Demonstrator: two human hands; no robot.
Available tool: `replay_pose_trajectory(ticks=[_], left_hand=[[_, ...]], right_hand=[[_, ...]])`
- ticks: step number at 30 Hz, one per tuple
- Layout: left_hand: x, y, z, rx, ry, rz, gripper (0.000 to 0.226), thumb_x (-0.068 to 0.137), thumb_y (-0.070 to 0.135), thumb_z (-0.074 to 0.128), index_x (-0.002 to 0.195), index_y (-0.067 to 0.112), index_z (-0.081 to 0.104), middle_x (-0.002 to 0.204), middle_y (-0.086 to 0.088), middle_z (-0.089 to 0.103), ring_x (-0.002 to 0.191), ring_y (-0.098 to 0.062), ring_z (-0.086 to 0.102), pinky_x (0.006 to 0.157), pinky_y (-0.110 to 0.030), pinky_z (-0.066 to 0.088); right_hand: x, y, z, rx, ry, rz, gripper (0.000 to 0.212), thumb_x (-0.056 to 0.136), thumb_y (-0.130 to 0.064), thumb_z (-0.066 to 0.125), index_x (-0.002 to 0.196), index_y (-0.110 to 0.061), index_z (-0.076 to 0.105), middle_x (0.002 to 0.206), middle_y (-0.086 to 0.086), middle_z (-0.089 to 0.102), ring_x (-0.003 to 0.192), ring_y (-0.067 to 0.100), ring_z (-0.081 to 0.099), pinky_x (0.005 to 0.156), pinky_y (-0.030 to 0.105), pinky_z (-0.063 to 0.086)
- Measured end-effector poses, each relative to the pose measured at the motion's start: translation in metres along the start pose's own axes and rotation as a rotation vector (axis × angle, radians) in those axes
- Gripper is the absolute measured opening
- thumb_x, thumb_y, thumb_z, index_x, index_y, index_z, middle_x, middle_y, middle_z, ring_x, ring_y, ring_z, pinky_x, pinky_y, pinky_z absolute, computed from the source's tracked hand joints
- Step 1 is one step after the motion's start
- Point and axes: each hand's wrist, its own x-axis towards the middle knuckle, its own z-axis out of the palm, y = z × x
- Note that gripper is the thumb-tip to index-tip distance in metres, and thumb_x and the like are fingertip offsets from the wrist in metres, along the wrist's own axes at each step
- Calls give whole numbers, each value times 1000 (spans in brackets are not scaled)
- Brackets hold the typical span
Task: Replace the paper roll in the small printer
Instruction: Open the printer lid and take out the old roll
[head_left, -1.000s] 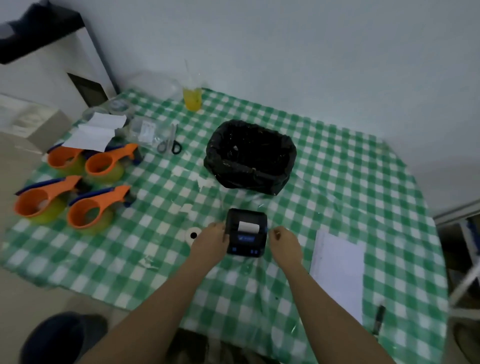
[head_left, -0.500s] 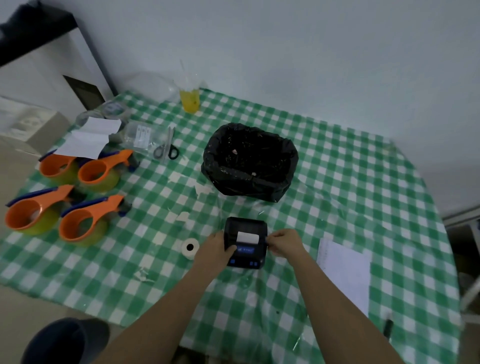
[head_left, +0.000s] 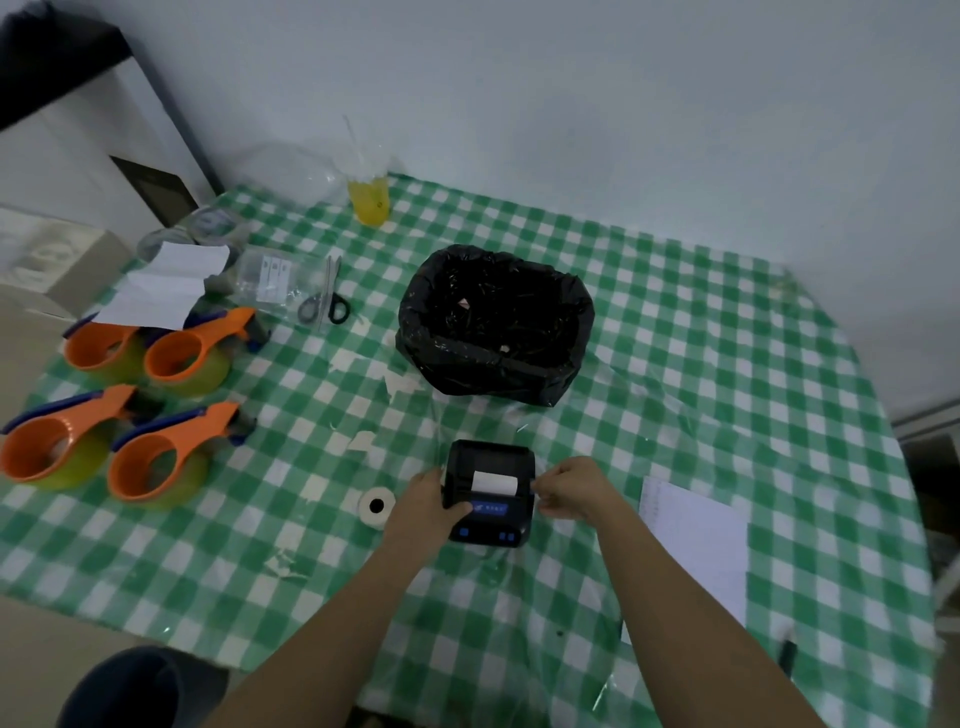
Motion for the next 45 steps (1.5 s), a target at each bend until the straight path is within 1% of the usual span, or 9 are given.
replay_pose_trajectory(ticks=[13,17,21,24,26,29,33,38,45], left_hand=[[0,2,-1,52,4,-3,50,82,31,66,123,9,49,122,-15,57,107,-29,60,90,-44,52],[0,3,1,98,11,4,52,84,31,65,125,6,46,125,-15,55,111,-29,57,90,-40,49],[0,4,0,150,9,11,55,84,32,65,127,5,44,126,-16,52,112,-29,56,92,-41,49],[-2,6,0,193,16,29,50,84,32,64,121,5,45,122,-16,51,107,-30,57,88,-41,49],[-2,8,-1,210,19,41,48,85,31,64,120,5,44,122,-16,50,105,-31,57,87,-41,50],[-4,8,-4,202,30,70,48,86,30,62,122,5,43,123,-16,48,105,-31,57,86,-41,51],[-6,11,-14,154,85,136,37,89,23,57,120,4,47,121,-16,51,103,-30,57,85,-40,50],[-9,17,-34,53,255,183,20,90,9,46,109,6,51,116,-13,56,93,-29,58,81,-42,48],[-2,21,-59,-14,348,206,24,93,15,46,115,9,51,122,-8,55,89,-20,55,78,-36,47]], right_hand=[[-1,-6,-3,-113,-40,-9,15,78,4,63,65,-1,57,63,15,60,53,18,62,44,25,54],[-5,4,4,-164,100,-154,22,80,-4,67,60,-6,58,60,12,60,49,19,59,56,34,57],[-19,26,15,-264,278,-356,14,84,-23,65,88,-9,64,84,3,61,75,20,58,67,33,48],[-22,29,28,-278,338,-512,35,83,-27,67,114,-14,57,105,2,54,91,18,54,78,31,47],[-20,25,37,-263,328,-525,44,80,-26,70,119,-15,54,115,6,50,106,20,48,90,31,44],[-11,20,44,-265,343,-475,36,79,-24,70,111,-12,59,117,11,49,116,25,40,89,25,31],[-8,19,44,-312,355,-521,18,83,-20,66,97,-8,66,109,11,53,109,26,43,83,21,28],[-32,11,35,-251,368,-772,8,84,-14,64,88,-7,64,85,0,58,80,20,55,65,24,40],[-63,-70,15,18,590,-1019,8,85,-10,63,90,-4,61,86,5,60,71,12,54,59,8,43]])
